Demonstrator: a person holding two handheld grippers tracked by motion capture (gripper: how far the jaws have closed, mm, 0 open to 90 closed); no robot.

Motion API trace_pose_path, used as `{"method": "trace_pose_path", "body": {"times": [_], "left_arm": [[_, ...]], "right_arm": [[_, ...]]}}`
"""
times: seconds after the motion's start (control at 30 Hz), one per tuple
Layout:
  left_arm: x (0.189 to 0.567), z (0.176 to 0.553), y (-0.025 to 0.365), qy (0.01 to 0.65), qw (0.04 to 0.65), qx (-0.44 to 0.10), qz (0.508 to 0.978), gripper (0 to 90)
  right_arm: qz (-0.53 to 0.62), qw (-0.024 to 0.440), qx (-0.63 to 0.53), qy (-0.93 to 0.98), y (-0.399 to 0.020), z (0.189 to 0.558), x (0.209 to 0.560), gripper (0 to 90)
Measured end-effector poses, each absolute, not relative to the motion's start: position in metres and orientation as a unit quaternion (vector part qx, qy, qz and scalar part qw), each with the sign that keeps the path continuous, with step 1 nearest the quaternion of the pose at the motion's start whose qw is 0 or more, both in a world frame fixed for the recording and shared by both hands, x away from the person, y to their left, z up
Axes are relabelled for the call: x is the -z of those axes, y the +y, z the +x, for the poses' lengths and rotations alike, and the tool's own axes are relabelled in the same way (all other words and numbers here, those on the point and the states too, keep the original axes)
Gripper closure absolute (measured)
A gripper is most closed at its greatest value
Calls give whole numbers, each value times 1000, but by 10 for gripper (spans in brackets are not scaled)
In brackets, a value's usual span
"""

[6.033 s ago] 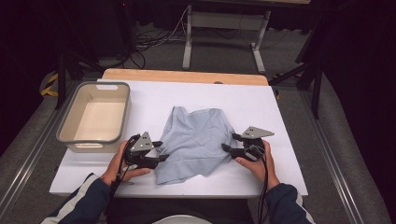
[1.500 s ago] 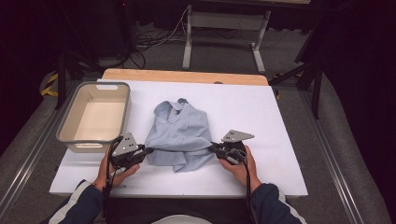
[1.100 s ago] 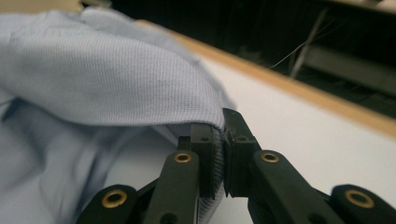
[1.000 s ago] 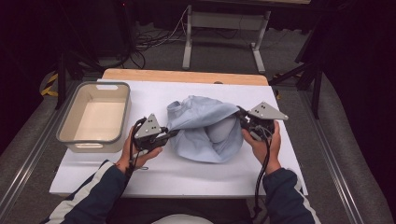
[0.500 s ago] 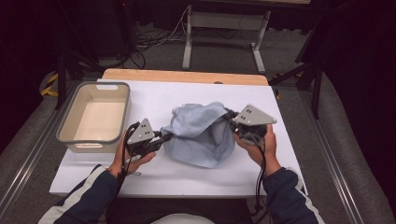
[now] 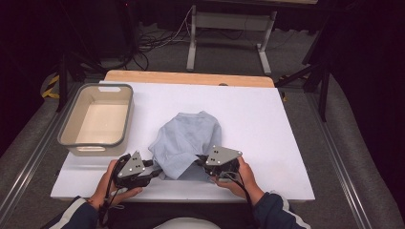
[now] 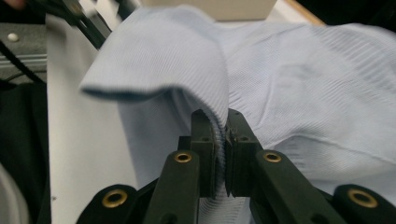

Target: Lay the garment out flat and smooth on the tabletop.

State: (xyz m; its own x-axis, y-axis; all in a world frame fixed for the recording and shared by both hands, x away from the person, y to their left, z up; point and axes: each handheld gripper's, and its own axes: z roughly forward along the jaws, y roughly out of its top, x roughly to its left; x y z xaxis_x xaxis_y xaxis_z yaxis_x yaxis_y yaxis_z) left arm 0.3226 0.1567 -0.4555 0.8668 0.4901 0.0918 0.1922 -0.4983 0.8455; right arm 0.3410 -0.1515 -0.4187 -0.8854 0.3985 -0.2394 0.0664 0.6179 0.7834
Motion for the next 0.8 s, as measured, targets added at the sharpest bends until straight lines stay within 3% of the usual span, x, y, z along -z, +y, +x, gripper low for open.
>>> {"method": "trace_pose_path", "body": {"times": [0.17,0.37,0.5,0.6,0.7,0.8], "left_arm": [[439,331,166,211,504,-166,821,373],[427,376,148,232,504,-171,814,265],[440,412,137,273,483,-135,821,223],[454,422,131,274,470,-99,833,273],[463,424,127,268,447,-89,849,337],[467,427,128,269,446,-78,850,432]], "right_arm": [[129,181,-397,891,-148,339,431,844],[112,163,-381,903,-142,337,445,821],[122,152,-390,900,-147,337,445,794],[120,146,-399,897,-153,337,444,708],[123,147,-418,888,-161,336,436,516],[137,155,-438,875,-176,340,423,449]]}}
